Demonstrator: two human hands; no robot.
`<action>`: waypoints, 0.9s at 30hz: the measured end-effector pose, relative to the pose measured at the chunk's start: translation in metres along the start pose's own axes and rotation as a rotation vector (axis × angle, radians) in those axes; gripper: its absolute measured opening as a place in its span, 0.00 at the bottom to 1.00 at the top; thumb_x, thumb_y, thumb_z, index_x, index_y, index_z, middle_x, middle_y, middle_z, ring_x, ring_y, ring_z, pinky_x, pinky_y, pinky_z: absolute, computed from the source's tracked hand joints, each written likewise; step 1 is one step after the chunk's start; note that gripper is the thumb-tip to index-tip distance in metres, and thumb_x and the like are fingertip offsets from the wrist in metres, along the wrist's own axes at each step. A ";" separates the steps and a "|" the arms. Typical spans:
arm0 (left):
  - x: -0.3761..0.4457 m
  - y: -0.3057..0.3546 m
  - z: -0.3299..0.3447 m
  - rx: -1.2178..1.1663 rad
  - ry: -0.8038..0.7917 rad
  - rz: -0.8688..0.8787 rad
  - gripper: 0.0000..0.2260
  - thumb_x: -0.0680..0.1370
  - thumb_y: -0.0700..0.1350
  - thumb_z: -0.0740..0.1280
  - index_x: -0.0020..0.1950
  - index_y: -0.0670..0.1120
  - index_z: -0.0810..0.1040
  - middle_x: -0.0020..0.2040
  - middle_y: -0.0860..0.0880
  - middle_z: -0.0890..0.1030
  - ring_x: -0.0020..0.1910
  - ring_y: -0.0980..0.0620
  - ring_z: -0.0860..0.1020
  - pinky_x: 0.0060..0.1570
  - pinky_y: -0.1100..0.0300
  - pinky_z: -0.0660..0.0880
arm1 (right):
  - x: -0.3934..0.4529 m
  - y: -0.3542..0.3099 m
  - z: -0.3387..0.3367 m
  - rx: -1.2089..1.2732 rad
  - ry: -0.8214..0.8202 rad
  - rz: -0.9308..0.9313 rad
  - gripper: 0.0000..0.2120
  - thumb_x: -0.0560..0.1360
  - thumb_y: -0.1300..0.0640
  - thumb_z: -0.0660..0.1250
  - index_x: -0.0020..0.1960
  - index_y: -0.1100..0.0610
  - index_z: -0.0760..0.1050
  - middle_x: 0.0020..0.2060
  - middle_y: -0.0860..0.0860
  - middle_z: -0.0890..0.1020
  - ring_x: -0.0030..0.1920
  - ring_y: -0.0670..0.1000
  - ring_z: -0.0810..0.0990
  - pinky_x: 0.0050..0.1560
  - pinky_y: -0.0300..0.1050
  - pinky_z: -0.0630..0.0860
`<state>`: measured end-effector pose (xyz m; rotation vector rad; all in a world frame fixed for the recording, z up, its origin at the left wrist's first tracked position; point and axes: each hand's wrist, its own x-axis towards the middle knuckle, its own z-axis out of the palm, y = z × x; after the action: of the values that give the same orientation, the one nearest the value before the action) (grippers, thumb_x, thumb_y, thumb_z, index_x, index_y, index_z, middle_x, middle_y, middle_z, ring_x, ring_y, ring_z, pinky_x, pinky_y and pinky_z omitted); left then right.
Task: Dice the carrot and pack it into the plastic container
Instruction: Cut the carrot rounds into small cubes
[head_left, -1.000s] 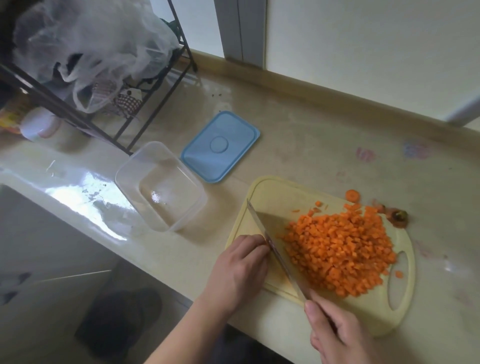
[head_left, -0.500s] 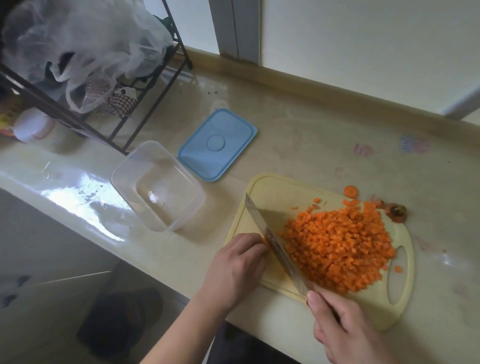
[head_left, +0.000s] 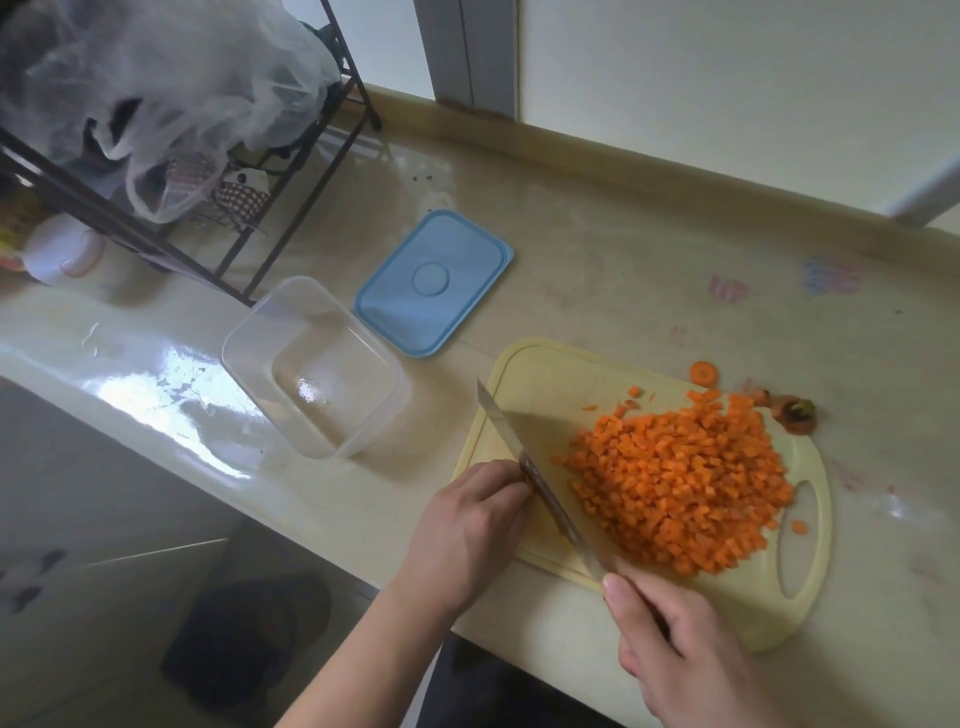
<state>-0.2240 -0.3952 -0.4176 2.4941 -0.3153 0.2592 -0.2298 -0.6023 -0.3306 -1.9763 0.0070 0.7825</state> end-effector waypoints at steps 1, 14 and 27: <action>-0.001 0.000 0.001 0.004 0.005 0.002 0.12 0.81 0.43 0.63 0.51 0.42 0.86 0.51 0.47 0.84 0.47 0.49 0.82 0.47 0.60 0.78 | 0.000 0.002 0.001 -0.007 0.011 -0.008 0.19 0.70 0.37 0.56 0.55 0.36 0.79 0.24 0.30 0.73 0.29 0.33 0.74 0.33 0.26 0.67; -0.003 -0.004 0.001 -0.056 0.038 -0.003 0.14 0.85 0.45 0.62 0.51 0.41 0.85 0.51 0.47 0.84 0.47 0.49 0.83 0.46 0.57 0.80 | 0.011 -0.005 0.001 0.052 -0.020 -0.112 0.09 0.78 0.41 0.57 0.47 0.36 0.76 0.24 0.29 0.72 0.33 0.32 0.75 0.36 0.26 0.66; 0.066 0.014 -0.118 -0.069 -0.351 0.034 0.09 0.77 0.49 0.71 0.54 0.47 0.84 0.51 0.53 0.82 0.50 0.54 0.80 0.50 0.56 0.79 | -0.017 0.019 -0.015 -0.750 0.134 -0.497 0.23 0.77 0.33 0.52 0.72 0.34 0.58 0.31 0.47 0.82 0.29 0.53 0.81 0.23 0.47 0.78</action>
<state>-0.1779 -0.3476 -0.2989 2.4600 -0.4999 -0.1766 -0.2414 -0.6299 -0.3318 -2.5651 -0.7674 0.3336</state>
